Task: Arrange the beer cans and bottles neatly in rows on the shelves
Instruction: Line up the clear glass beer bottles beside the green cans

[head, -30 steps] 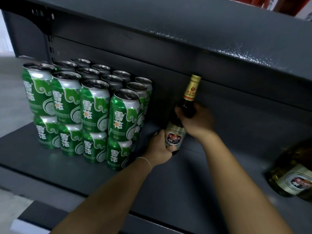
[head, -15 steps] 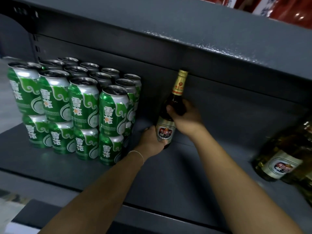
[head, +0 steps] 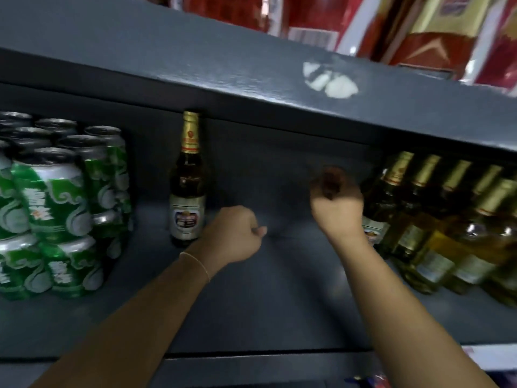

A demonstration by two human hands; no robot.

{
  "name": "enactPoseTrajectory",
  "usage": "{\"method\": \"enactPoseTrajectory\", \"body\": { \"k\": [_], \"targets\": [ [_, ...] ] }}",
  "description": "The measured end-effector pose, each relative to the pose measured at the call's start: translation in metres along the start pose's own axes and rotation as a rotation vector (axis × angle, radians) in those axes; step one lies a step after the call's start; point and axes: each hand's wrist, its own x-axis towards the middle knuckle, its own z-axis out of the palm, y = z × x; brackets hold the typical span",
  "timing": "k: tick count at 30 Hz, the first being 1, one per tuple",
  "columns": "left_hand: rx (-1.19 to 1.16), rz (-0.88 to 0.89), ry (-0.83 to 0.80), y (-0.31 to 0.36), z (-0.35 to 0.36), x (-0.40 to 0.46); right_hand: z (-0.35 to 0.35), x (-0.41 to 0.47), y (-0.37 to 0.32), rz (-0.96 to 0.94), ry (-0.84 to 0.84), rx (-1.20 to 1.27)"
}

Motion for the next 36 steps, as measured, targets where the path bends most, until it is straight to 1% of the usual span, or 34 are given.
{"method": "enactPoseTrajectory", "body": {
  "k": [4,6,7,9,12,14,16,20,23,27,30,33,36],
  "targets": [
    [-0.202,0.104,-0.019,0.046,0.035,0.012,-0.053,0.016,0.04,0.006,0.221,-0.01],
    [-0.246,0.136,-0.028,0.066,0.05,0.018,-0.076,0.024,0.055,0.024,0.291,-0.029],
    [-0.251,0.156,-0.029,0.075,0.056,0.021,-0.086,0.027,0.06,0.044,0.3,-0.05],
    [-0.244,0.177,-0.034,0.091,0.068,0.025,-0.099,0.035,0.075,0.075,0.256,-0.114],
    [-0.241,0.177,-0.051,0.108,0.085,0.031,-0.105,0.047,0.094,0.142,0.079,-0.209],
    [-0.238,0.164,-0.069,0.114,0.094,0.034,-0.105,0.054,0.102,0.203,-0.023,-0.212],
    [-0.238,0.149,-0.082,0.117,0.102,0.035,-0.102,0.061,0.109,0.261,-0.074,-0.179],
    [-0.199,0.113,-0.095,0.117,0.115,0.036,-0.092,0.071,0.121,0.335,-0.104,-0.089],
    [-0.187,0.083,-0.115,0.117,0.125,0.033,-0.085,0.073,0.129,0.295,-0.117,-0.119],
    [-0.196,0.076,-0.137,0.116,0.134,0.031,-0.08,0.078,0.131,0.304,-0.119,-0.03],
    [-0.213,0.071,-0.146,0.115,0.138,0.032,-0.079,0.076,0.128,0.299,-0.123,-0.012],
    [-0.237,0.063,-0.123,0.113,0.139,0.032,-0.079,0.062,0.12,0.215,-0.088,-0.019],
    [-0.24,0.059,-0.098,0.109,0.137,0.032,-0.079,0.043,0.109,0.115,-0.05,0.037]
  ]
}}
